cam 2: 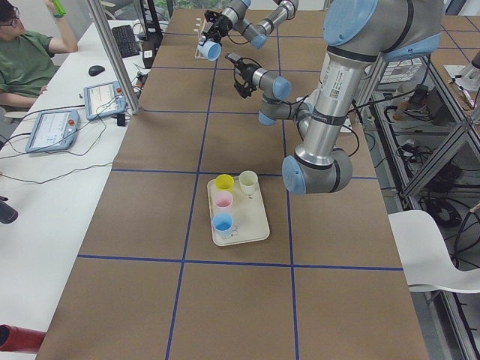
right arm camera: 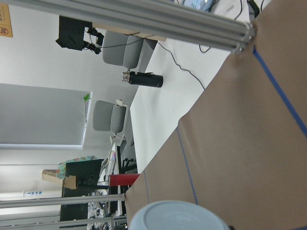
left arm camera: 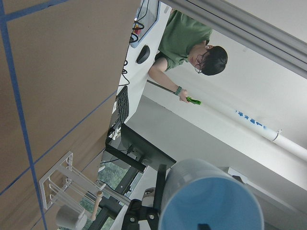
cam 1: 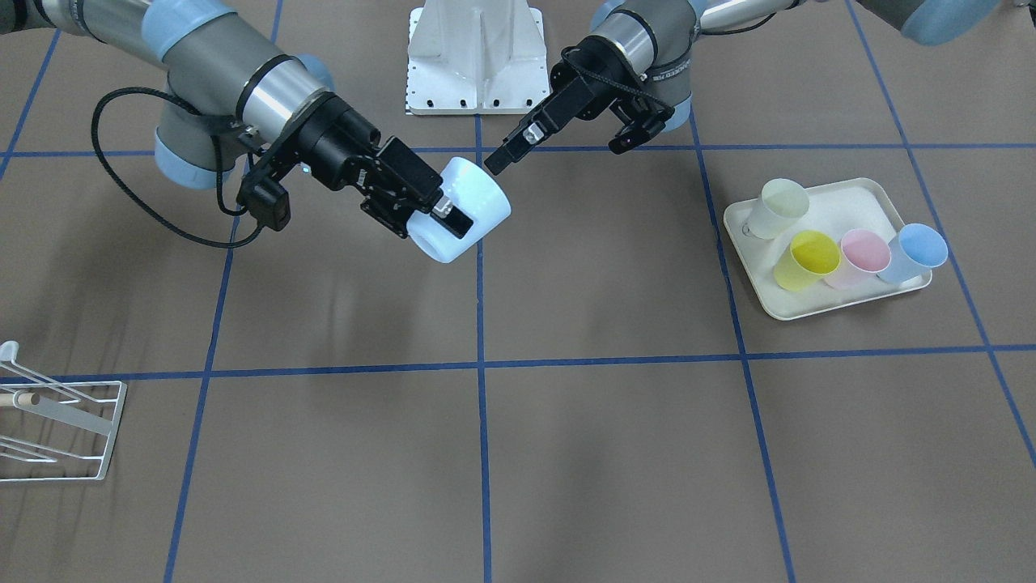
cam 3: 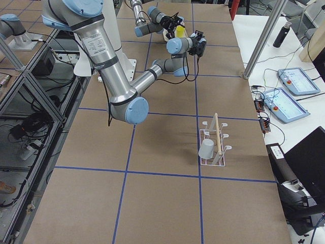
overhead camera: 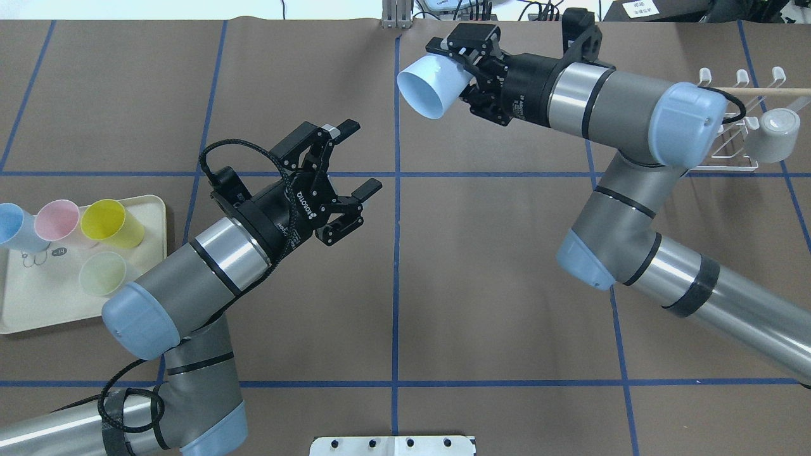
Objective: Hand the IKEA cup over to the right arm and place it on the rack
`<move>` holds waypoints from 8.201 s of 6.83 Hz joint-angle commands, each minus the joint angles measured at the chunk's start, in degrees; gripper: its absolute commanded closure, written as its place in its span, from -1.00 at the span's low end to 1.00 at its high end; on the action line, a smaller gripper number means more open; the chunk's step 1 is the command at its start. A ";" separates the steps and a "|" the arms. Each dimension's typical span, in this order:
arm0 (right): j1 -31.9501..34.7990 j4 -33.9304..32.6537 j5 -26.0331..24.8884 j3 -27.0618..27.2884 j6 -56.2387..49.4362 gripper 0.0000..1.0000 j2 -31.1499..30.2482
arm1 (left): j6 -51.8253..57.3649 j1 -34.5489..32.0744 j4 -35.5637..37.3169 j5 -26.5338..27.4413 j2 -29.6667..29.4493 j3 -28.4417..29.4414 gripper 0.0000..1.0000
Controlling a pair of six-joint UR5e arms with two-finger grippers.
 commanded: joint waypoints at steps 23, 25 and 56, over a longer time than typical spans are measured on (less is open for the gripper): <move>5.74 -24.80 -37.87 7.59 -58.08 1.00 -33.34 | 33.72 -2.33 64.88 -3.44 1.87 -22.52 -1.00; 5.65 -24.80 -37.96 5.49 -58.00 1.00 -31.68 | 33.72 -2.33 64.88 -3.44 1.96 -22.44 -1.00; 19.88 -22.51 -6.98 13.63 -58.27 -1.00 -29.74 | 34.33 -5.03 66.09 -8.68 4.33 -25.42 -1.00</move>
